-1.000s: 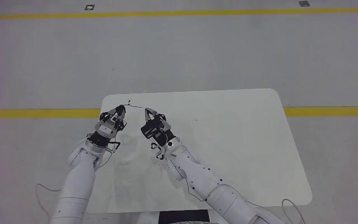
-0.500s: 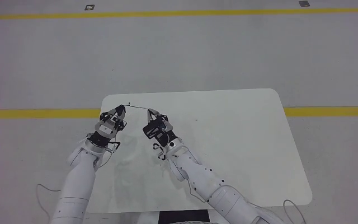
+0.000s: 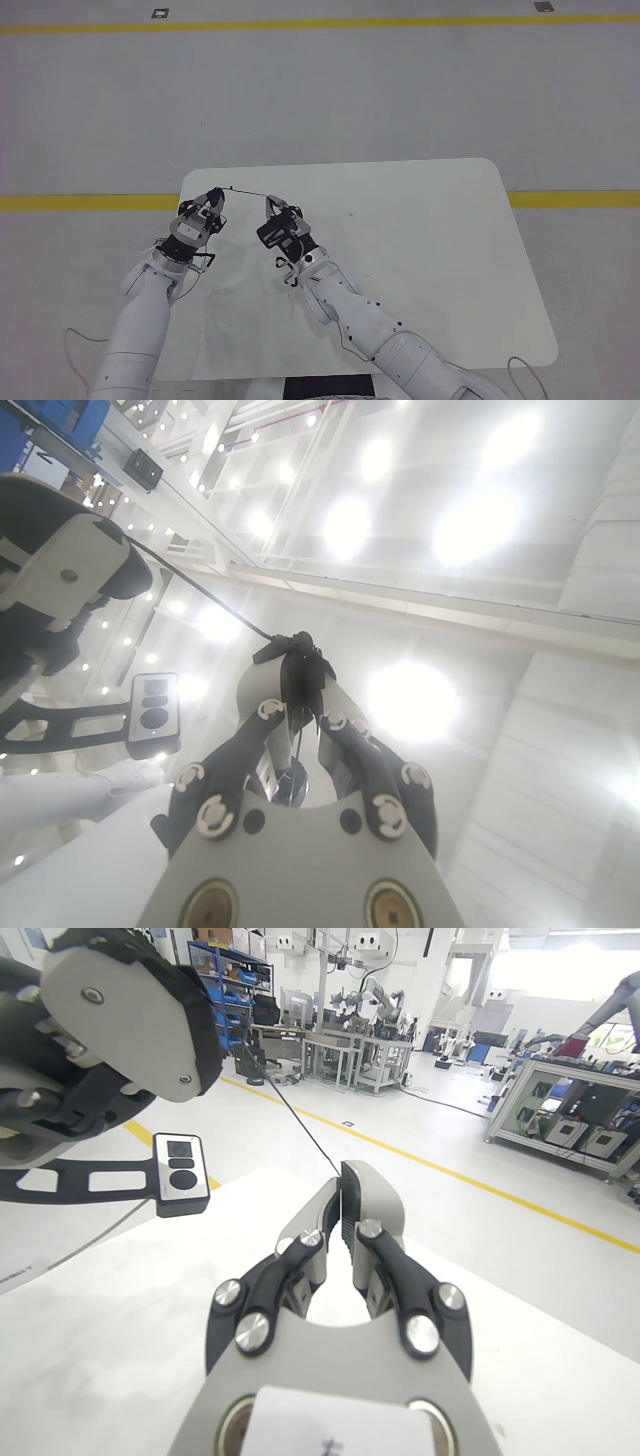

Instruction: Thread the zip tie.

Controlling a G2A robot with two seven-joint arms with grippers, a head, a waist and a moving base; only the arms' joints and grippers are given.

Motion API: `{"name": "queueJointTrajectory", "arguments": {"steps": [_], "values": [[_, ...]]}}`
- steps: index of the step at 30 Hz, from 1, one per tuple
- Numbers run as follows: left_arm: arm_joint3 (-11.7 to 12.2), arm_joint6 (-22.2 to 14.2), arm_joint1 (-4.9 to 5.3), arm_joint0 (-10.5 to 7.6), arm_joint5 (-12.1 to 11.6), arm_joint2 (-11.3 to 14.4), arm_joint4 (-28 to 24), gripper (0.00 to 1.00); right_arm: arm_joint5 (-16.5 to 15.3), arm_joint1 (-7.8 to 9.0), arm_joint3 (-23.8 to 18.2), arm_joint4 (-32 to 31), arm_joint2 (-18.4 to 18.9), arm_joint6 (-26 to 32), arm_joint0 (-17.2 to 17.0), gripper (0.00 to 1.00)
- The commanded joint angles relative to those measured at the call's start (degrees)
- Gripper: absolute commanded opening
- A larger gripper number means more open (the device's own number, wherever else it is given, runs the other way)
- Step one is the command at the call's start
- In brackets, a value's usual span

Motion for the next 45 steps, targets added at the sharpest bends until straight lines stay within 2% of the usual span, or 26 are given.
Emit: {"name": "queueJointTrajectory", "arguments": {"steps": [1, 17, 18, 19, 20, 24, 29, 32, 45], "values": [[0.00, 0.00, 0.00, 0.00, 0.00, 0.00, 0.00, 0.00, 0.04, 0.08, -0.07, 0.00, 0.05, 0.03, -0.03, 0.00], [0.00, 0.00, 0.00, 0.00, 0.00, 0.00, 0.00, 0.00, 0.46, 1.27, -2.40, 0.00, 0.76, -0.14, -1.27, 0.00], [0.00, 0.00, 0.00, 0.00, 0.00, 0.00, 0.00, 0.00, 0.46, 1.36, -2.53, 0.00, 0.73, -0.16, -1.32, 0.11], [0.00, 0.00, 0.00, 0.00, 0.00, 0.00, 0.00, 0.00, 0.51, 1.49, -2.67, 0.00, 0.71, -0.18, -1.41, 0.31], [0.00, 0.00, 0.00, 0.00, 0.00, 0.00, 0.00, 0.00, 0.65, 1.58, -2.81, 0.00, 0.74, -0.21, -1.52, 0.98], [0.00, 0.00, 0.00, 0.00, 0.00, 0.00, 0.00, 0.00, 1.52, 2.03, -3.51, 0.00, 1.25, -0.05, -2.31, 1.00], [0.00, 0.00, 0.00, 0.00, 0.00, 0.00, 0.00, 0.00, 2.92, 2.73, -6.40, 0.44, 4.21, -0.20, -4.78, 1.00], [0.00, 0.00, 0.00, 0.00, 0.00, 0.00, 0.00, 0.00, 1.34, 3.27, -8.92, 2.25, 6.53, -0.73, -6.62, 1.00], [0.00, 0.00, 0.00, 0.00, 0.00, 0.00, 0.00, 0.00, 1.34, 3.27, -8.92, 2.25, 6.53, -0.73, -6.62, 1.00]]}}
